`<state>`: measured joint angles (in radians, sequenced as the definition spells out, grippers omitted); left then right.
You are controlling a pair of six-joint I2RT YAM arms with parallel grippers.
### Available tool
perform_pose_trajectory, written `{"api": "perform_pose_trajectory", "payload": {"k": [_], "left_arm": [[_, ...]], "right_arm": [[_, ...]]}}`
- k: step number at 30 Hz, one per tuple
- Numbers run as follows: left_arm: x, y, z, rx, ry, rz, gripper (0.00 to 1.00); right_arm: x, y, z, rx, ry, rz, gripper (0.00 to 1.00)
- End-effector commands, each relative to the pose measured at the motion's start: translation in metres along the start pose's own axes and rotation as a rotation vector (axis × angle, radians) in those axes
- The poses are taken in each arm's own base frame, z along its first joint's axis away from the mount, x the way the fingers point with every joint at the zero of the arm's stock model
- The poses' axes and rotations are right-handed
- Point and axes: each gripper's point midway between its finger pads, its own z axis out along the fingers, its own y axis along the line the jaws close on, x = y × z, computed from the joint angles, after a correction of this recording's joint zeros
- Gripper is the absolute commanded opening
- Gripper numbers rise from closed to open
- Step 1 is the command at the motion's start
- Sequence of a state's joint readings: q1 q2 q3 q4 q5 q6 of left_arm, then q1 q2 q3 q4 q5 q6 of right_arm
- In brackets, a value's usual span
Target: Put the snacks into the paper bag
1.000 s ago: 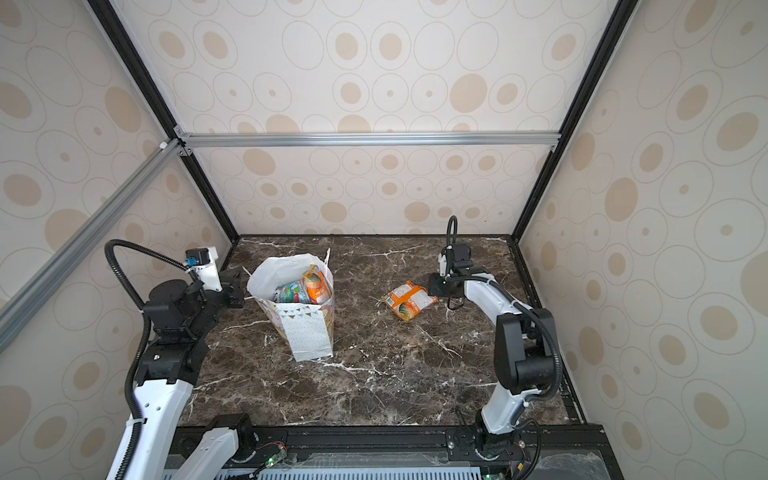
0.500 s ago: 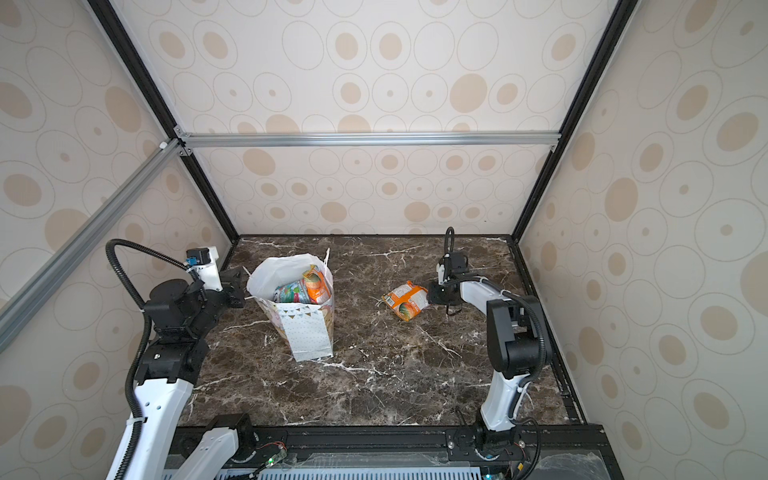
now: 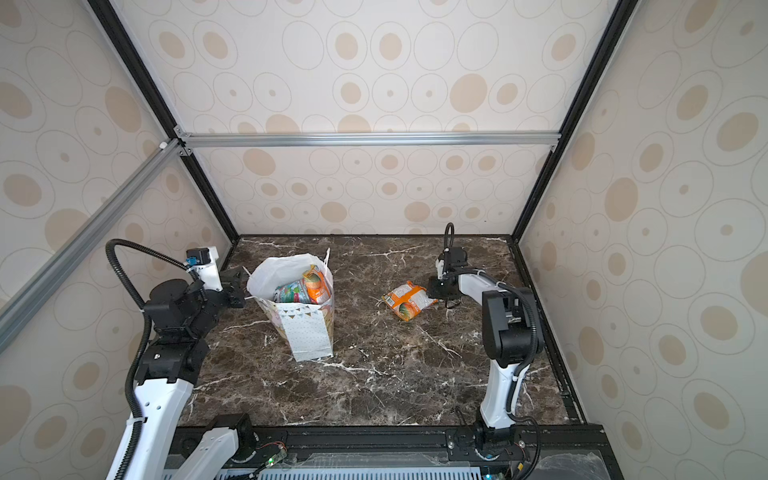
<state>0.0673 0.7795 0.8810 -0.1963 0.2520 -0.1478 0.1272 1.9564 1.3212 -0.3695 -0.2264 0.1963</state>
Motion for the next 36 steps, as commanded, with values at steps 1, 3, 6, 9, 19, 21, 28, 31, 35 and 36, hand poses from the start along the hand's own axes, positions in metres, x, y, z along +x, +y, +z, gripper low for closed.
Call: {"api": "perform_pose_trajectory", "payload": {"k": [1,3,6,9,19,21,28,31,35,36], "left_arm": [[-0.018,-0.003,-0.007,0.007,-0.058,0.029,0.00],[-0.018,-0.002,-0.007,0.001,-0.059,0.029,0.00],[-0.018,-0.002,-0.007,0.002,-0.060,0.028,0.00],[-0.018,-0.003,-0.007,0.006,-0.060,0.028,0.00],[-0.019,-0.004,-0.007,0.011,-0.061,0.028,0.00],[-0.019,-0.003,-0.008,0.010,-0.062,0.028,0.00],[-0.019,-0.004,-0.007,0.014,-0.060,0.027,0.00],[-0.019,-0.004,-0.007,0.013,-0.061,0.027,0.00],[-0.019,-0.004,-0.007,0.013,-0.061,0.027,0.00],[-0.019,-0.004,-0.007,0.014,-0.061,0.027,0.00]], "right_arm": [[0.007,0.000,0.006,-0.024,0.066,0.002,0.43],[0.009,0.003,0.007,-0.046,0.078,-0.003,0.42],[0.012,0.004,0.010,-0.058,0.091,0.007,0.38],[0.014,0.005,0.012,-0.067,0.099,0.015,0.35],[0.017,0.007,0.013,-0.078,0.110,0.024,0.00],[0.016,0.007,0.010,-0.077,0.103,0.019,0.00],[0.005,0.016,-0.017,-0.091,0.024,0.001,0.00],[-0.003,0.025,-0.037,-0.118,-0.023,-0.011,0.00],[-0.014,0.039,-0.065,-0.158,-0.081,-0.026,0.00],[-0.017,0.043,-0.071,-0.171,-0.095,-0.029,0.00]]}}
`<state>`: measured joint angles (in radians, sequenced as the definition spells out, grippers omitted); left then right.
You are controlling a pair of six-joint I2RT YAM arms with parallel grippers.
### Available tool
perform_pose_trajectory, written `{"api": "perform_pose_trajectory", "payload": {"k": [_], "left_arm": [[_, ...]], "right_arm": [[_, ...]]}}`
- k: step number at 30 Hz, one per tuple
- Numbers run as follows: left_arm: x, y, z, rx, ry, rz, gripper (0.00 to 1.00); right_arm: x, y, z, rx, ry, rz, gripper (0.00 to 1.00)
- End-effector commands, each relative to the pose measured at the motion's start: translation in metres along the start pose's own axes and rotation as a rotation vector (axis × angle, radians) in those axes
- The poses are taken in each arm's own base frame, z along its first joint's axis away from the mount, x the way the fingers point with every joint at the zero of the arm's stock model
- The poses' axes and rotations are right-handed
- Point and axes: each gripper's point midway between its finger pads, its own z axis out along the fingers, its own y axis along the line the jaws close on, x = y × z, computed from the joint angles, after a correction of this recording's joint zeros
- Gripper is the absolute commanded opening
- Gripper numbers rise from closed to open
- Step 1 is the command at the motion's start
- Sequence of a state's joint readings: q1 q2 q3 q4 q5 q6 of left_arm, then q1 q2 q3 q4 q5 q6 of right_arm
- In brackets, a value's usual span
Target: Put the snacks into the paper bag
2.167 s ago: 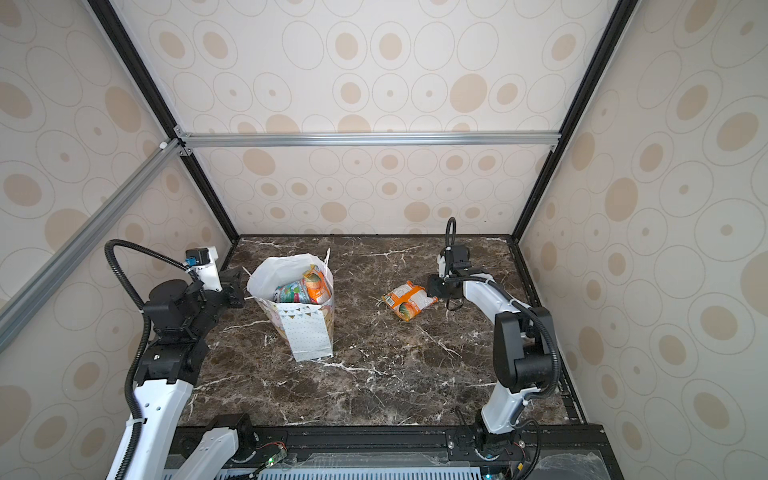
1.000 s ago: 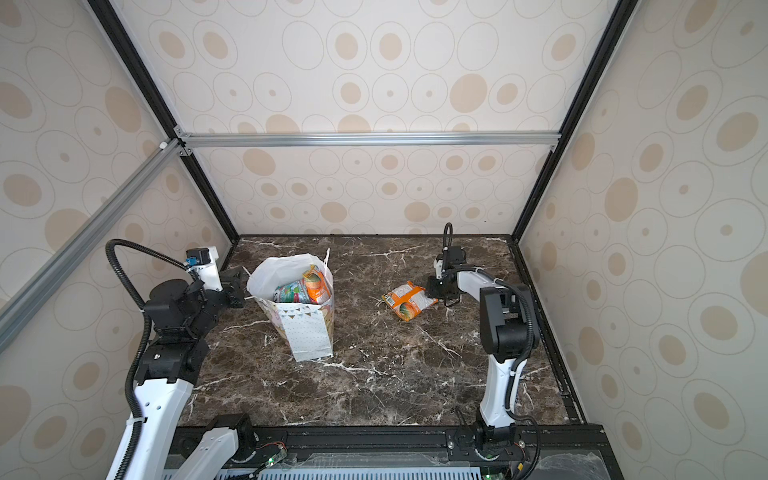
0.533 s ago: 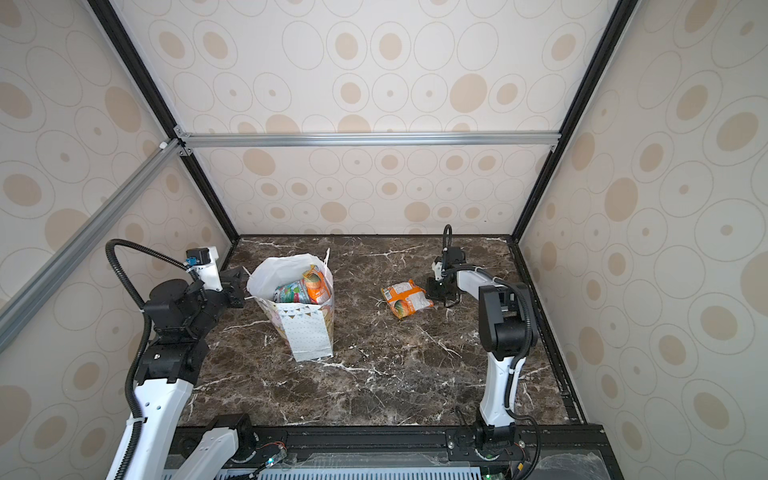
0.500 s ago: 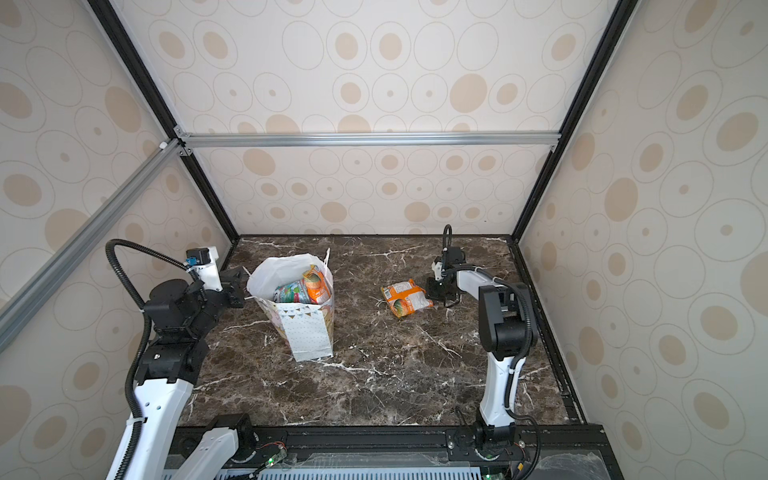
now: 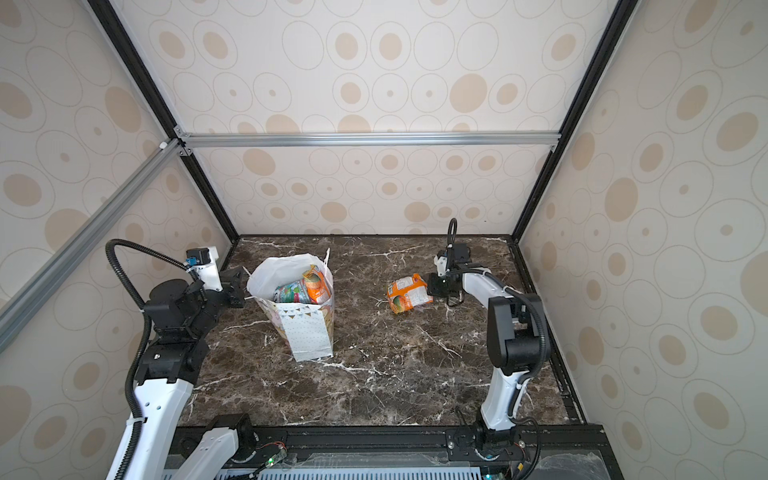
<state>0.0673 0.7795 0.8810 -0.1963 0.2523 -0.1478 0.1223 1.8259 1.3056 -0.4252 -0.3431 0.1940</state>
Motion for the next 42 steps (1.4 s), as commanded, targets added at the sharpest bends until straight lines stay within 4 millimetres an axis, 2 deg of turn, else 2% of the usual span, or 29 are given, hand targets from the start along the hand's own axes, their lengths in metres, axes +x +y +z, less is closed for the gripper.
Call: {"api": "perform_pose_trajectory", "payload": {"k": [1,14,21,22,28,31,38,42], "left_arm": [[-0.019,-0.004,-0.007,0.015,-0.060,0.026,0.00],[-0.021,-0.007,-0.009,0.030,-0.064,0.028,0.00],[-0.021,-0.009,-0.009,0.043,-0.064,0.029,0.00],[-0.021,-0.010,-0.009,0.046,-0.065,0.030,0.00],[-0.023,-0.013,-0.010,0.064,-0.070,0.027,0.00],[-0.022,-0.014,-0.010,0.069,-0.066,0.026,0.00],[-0.022,-0.016,-0.010,0.080,-0.065,0.026,0.00],[-0.021,-0.017,-0.008,0.085,-0.058,0.026,0.00]], "right_arm": [[-0.017,0.021,-0.031,-0.058,-0.078,-0.022,0.00],[-0.050,0.099,-0.122,-0.143,-0.263,-0.163,0.00],[-0.067,0.141,-0.191,-0.139,-0.438,-0.247,0.00],[-0.064,0.159,-0.201,-0.158,-0.456,-0.283,0.00],[-0.068,0.206,-0.256,-0.219,-0.571,-0.369,0.00],[-0.068,0.226,-0.274,-0.236,-0.604,-0.415,0.00],[-0.073,0.252,-0.295,-0.269,-0.632,-0.460,0.00],[-0.071,0.277,-0.308,-0.296,-0.644,-0.513,0.00]]}}
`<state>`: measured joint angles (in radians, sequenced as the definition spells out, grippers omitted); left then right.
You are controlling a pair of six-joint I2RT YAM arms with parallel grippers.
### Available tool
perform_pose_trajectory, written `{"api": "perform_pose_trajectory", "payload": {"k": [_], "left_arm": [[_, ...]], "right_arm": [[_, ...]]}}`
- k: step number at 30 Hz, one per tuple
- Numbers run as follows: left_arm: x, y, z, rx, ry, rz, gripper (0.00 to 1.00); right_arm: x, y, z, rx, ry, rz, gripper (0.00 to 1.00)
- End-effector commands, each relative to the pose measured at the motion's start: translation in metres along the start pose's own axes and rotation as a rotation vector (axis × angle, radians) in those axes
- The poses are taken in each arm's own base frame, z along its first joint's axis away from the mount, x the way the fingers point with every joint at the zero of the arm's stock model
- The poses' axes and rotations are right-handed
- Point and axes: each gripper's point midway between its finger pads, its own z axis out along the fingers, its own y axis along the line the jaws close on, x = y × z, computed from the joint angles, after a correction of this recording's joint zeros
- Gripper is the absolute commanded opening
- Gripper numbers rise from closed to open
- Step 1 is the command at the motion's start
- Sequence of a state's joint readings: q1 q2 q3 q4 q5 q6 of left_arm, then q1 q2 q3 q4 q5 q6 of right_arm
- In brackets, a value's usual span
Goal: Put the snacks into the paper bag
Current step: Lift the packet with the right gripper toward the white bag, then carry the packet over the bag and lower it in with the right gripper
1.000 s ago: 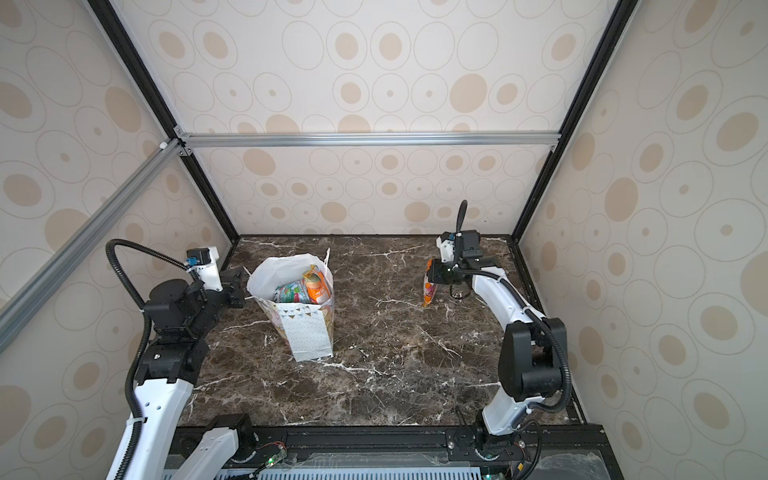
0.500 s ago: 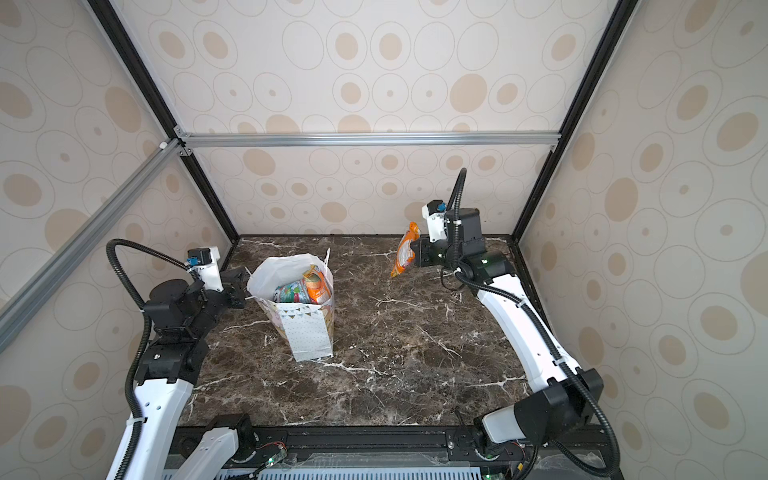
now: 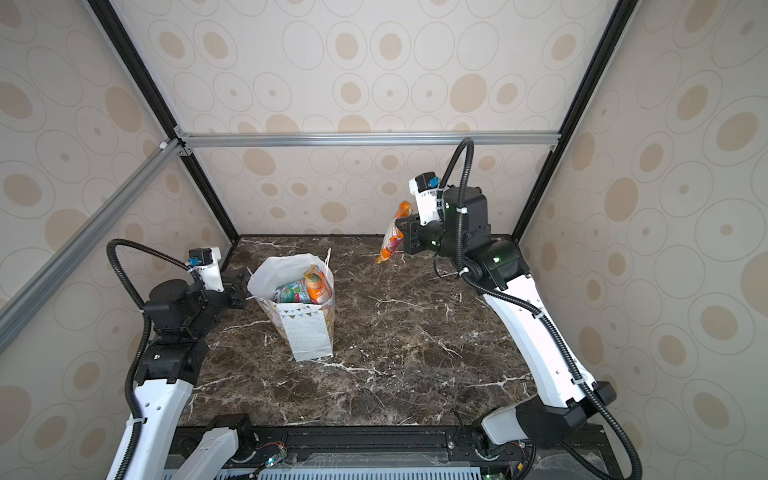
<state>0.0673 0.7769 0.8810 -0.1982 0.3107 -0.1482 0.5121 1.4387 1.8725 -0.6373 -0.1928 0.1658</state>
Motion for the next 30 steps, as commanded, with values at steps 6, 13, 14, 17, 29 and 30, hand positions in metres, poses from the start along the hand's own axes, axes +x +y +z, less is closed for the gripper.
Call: {"api": "perform_pose_trajectory", "payload": {"k": [6,13,14,17,29,30], "left_arm": [[-0.023,-0.008,-0.008,0.033,-0.065,0.029,0.00],[-0.023,-0.009,-0.007,0.037,-0.067,0.022,0.00],[-0.023,-0.009,-0.008,0.037,-0.068,0.022,0.00],[-0.024,-0.008,-0.009,0.033,-0.072,0.024,0.00],[-0.023,-0.009,-0.008,0.038,-0.069,0.021,0.00],[-0.023,-0.009,-0.008,0.038,-0.069,0.021,0.00]], "right_arm": [[-0.038,0.059,-0.007,-0.089,-0.084,-0.128,0.00],[-0.058,0.101,-0.001,-0.138,-0.103,-0.219,0.00],[-0.060,0.105,0.000,-0.145,-0.107,-0.223,0.00],[-0.067,0.119,0.001,-0.184,-0.126,-0.227,0.00],[-0.062,0.176,0.023,-0.325,-0.148,-0.243,0.00],[-0.061,0.179,0.025,-0.333,-0.147,-0.240,0.00]]}}
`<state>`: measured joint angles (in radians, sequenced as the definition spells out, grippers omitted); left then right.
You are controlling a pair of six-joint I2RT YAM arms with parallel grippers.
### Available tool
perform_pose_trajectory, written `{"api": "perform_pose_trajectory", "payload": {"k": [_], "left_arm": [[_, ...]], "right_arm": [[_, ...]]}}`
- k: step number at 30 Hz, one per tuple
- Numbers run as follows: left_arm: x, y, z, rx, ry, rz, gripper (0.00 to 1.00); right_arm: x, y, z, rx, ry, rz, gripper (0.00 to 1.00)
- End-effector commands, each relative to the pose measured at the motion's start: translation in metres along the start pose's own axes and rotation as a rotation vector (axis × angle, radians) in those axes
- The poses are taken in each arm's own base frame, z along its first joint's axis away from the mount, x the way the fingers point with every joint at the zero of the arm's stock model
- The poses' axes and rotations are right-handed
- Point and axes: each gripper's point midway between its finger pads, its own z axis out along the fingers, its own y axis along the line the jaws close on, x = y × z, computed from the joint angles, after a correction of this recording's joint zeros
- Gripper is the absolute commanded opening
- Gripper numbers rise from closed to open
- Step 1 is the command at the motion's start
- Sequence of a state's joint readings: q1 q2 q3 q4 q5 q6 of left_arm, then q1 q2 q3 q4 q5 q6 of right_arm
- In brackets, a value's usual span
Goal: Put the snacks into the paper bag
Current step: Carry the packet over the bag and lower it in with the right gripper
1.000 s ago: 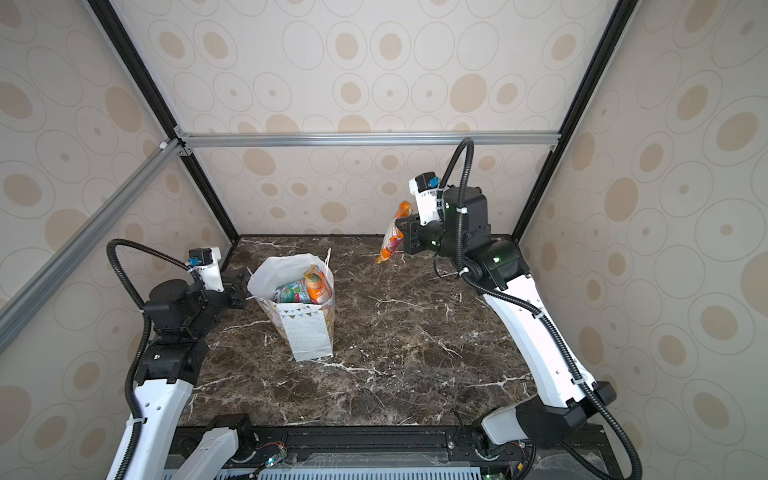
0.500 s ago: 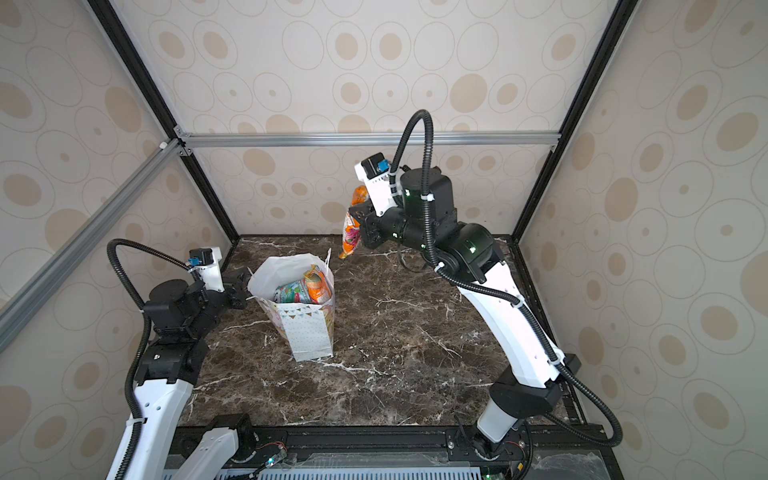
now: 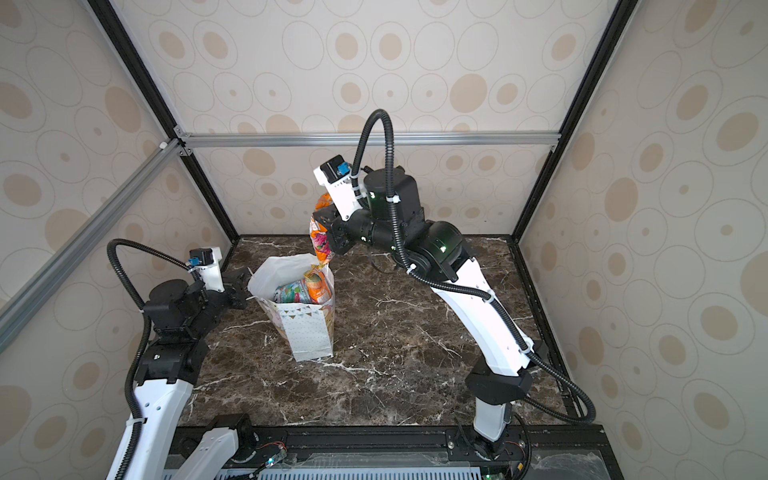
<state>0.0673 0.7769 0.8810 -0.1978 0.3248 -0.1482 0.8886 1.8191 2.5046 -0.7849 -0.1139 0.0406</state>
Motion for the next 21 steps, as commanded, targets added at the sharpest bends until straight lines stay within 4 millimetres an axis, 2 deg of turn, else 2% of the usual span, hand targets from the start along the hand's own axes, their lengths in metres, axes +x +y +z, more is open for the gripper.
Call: {"api": "perform_pose_trajectory", "payload": {"k": [1,11,16,21], "left_arm": [[-0.023,-0.006,-0.008,0.024,-0.070,0.021,0.00],[-0.024,-0.007,-0.008,0.027,-0.070,0.020,0.00],[-0.024,-0.007,-0.008,0.024,-0.072,0.022,0.00],[-0.024,-0.007,-0.009,0.026,-0.073,0.024,0.00]], "right_arm": [[-0.024,0.011,0.000,-0.040,-0.093,-0.018,0.00],[-0.014,0.031,0.039,-0.162,-0.079,0.047,0.00],[0.005,0.035,0.062,-0.184,-0.031,0.062,0.00],[0.025,0.031,0.069,-0.162,0.034,0.045,0.00]]}}
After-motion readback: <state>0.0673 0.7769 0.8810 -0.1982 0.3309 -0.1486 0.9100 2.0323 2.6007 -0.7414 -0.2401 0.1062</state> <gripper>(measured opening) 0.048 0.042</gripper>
